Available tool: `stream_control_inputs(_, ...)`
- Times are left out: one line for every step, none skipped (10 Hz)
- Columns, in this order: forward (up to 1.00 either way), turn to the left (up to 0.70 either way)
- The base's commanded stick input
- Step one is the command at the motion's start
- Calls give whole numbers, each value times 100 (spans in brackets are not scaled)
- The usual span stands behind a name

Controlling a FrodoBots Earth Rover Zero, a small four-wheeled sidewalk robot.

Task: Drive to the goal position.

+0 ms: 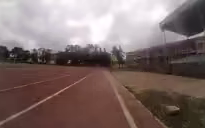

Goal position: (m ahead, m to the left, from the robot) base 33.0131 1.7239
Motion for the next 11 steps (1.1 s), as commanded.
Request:
stream_control_inputs(70, 0)
stream_control_inputs(70, 0)
stream_control_inputs(70, 0)
stream_control_inputs(70, 0)
stream_control_inputs(70, 0)
stream_control_inputs(70, 0)
stream_control_inputs(70, 0)
stream_control_inputs(70, 0)
stream_control_inputs(70, 0)
stream_control_inputs(70, 0)
stream_control_inputs(70, 0)
